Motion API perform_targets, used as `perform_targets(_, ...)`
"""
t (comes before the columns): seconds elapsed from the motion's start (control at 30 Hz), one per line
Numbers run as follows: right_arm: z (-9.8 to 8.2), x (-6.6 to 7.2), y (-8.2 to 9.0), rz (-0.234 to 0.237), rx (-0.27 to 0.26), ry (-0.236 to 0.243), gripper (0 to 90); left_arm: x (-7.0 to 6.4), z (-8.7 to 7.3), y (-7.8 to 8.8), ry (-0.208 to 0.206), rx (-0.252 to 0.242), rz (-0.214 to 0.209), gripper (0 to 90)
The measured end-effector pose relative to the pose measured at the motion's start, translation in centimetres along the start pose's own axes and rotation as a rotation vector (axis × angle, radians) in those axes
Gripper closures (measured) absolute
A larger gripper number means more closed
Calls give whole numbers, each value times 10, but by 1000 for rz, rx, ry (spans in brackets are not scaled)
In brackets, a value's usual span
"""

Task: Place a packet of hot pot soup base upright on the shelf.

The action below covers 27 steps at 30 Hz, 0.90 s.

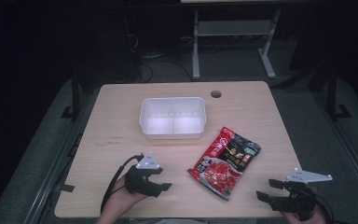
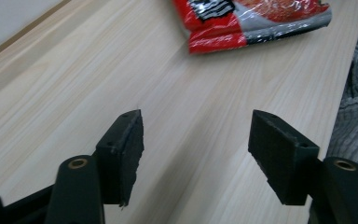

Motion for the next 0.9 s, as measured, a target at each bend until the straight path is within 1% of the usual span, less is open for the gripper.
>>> perform_targets(0.03,0,0,0,2,-2,0,231,-2,4,-3,-7,9,5,370)
perform_targets(0.07,0,0,0,2,-2,0,231,-2,4,-3,-7,9,5,374)
perform_targets(0.1,1,0,0,7,-7,-14,226,-7,13,-9,-28,21,-4,394)
perform_targets(0.13,1,0,0,7,-7,-14,226,-7,13,-9,-28,21,-4,409)
perform_targets(0.17,2,-1,1,6,-16,-20,210,-12,23,-15,-39,31,-17,423)
perform_targets(0.2,2,-1,1,6,-16,-20,210,-12,23,-15,-39,31,-17,436)
perform_targets(0.23,2,-1,1,9,-19,-24,207,-16,32,-20,-53,46,-31,449)
perform_targets(0.27,2,0,2,11,-23,-20,206,-17,37,-23,-63,54,-29,459)
perform_targets(0.3,3,0,2,13,-25,-18,205,-19,41,-26,-65,63,-31,468)
perform_targets(0.4,3,1,1,16,-18,-11,206,-24,54,-35,-82,78,-38,514)
perform_targets(0.43,3,1,1,16,-18,-11,206,-24,54,-35,-82,78,-38,528)
perform_targets(0.5,3,2,0,19,-11,-7,207,-28,63,-40,-99,95,-36,540)
perform_targets(0.53,2,2,-1,20,-7,-5,208,-29,67,-44,-105,100,-33,560)
perform_targets(0.57,2,1,-1,20,-4,-1,208,-31,76,-50,-113,111,-38,603)
perform_targets(0.6,2,1,-1,20,-4,1,209,-32,79,-53,-110,118,-40,615)
perform_targets(0.7,2,0,-1,17,-2,1,208,-36,88,-63,-118,143,-48,665)
perform_targets(0.73,2,0,-1,17,-2,1,208,-36,88,-63,-118,143,-48,674)
perform_targets(0.77,2,-1,-2,18,4,2,192,-37,92,-68,-121,157,-52,691)
perform_targets(0.8,2,-1,-2,18,4,2,192,-37,92,-68,-121,157,-52,704)
perform_targets(0.83,2,-1,-2,15,7,3,190,-38,95,-72,-124,170,-56,704)
perform_targets(0.9,5,-1,-5,24,12,4,187,-40,96,-79,-125,199,-59,706)
Point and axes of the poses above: each handheld gripper's, and its own axes: y roughly backward along the jaws, z roughly out of its top, x roughly to its left, the point moved 5 cm from there along -y, roughly forward along the jaws, and after that the axes turned 10 degrees about y, right-handed, at the moved point
